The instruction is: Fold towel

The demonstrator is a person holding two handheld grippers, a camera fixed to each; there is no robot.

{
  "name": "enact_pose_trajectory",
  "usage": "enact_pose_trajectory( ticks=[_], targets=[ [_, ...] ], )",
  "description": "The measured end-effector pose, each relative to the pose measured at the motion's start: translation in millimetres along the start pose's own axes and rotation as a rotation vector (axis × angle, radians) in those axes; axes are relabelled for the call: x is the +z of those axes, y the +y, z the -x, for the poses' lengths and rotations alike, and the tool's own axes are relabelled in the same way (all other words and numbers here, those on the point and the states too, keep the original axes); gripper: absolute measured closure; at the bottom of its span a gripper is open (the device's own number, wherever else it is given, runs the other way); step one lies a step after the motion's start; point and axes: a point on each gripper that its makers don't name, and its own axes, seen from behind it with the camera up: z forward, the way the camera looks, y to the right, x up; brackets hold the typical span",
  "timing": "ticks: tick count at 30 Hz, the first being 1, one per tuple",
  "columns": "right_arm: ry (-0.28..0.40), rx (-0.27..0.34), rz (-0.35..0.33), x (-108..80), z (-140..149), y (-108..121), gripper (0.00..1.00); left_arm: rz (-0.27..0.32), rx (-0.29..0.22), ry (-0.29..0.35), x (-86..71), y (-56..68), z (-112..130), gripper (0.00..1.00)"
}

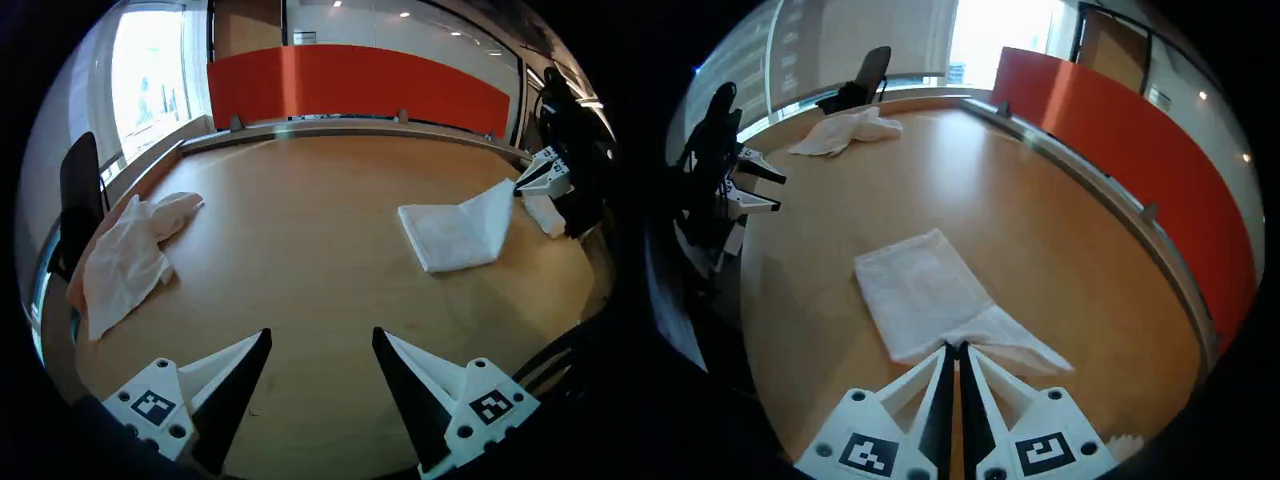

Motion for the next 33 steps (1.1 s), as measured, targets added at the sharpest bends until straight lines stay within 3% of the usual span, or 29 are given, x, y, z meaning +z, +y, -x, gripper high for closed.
enact_pose_trajectory(
  ticks=[11, 20, 29, 33],
  targets=[
    [0.012, -0.108, -0.077, 21.7, -34.0, -25.8, 0.96, -0.008, -0.005, 0.008, -5.1, 0.0, -1.9, 0.06],
    [0.005, -0.180, -0.163, 55.1, -54.9, -60.5, 0.96, -0.036, -0.022, 0.019, -13.1, -7.4, -1.9, 0.06],
    [-0.037, -0.160, -0.249, 99.5, -49.7, -95.8, 0.96, -0.058, -0.042, 0.016, -20.6, -13.7, 6.4, 0.06],
    [-0.047, -0.149, -0.256, 106.7, -46.6, -100.2, 0.96, -0.060, -0.051, 0.013, -22.5, -14.9, 10.1, 0.06]
  ],
)
